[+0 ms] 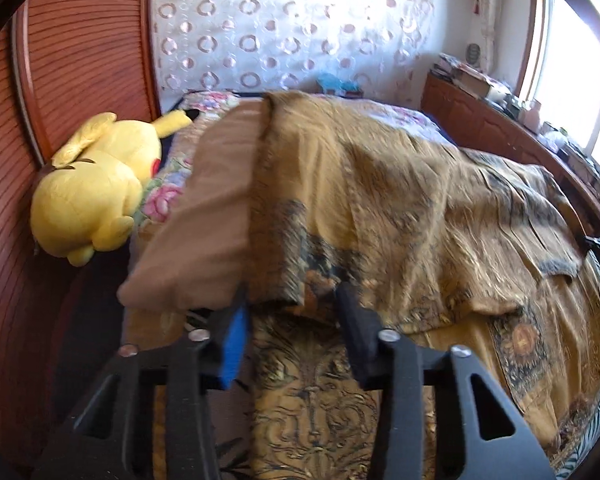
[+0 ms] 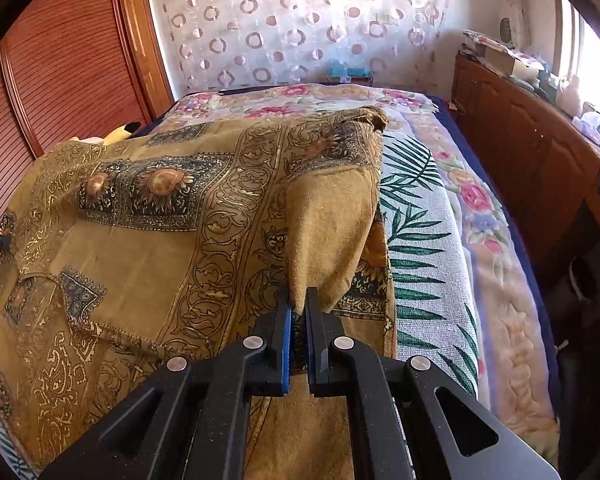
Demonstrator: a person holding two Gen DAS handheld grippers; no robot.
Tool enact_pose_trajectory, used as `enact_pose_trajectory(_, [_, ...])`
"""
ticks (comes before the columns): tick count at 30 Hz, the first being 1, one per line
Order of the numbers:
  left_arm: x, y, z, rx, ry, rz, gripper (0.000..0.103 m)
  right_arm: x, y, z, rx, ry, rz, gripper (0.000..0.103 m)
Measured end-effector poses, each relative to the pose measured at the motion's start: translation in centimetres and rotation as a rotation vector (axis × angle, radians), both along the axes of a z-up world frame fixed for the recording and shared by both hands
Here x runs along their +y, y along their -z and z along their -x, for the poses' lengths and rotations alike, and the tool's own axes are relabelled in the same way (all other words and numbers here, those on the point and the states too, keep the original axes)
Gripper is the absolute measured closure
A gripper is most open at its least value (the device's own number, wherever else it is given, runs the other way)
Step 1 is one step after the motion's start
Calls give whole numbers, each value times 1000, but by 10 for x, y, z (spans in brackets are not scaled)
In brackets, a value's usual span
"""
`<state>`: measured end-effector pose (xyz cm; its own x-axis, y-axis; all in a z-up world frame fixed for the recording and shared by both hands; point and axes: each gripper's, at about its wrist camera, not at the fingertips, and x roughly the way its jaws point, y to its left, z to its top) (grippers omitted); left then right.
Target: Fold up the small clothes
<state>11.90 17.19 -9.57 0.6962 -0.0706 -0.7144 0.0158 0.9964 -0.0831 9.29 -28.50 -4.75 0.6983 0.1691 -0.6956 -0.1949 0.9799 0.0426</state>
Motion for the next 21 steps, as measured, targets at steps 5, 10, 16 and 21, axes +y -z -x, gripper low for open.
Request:
enact_pose_trajectory(5, [4,-7,-2,-37,-27,-11,81,1,-1,2,-3,0,12,98])
enact_pose_trajectory(10, [-5,-13,2,-78,1,-42,91,3,-1,3,-5,-1,22,98])
enact_pose_trajectory(16, [-6,-7,-4,-41,-7,-64,91,3,-1,3,-7,-1,23,98])
enact_pose_trajectory(21, [-6,-12,2,-69,-5,-40,101,2,-1,4,-9,0,20,98])
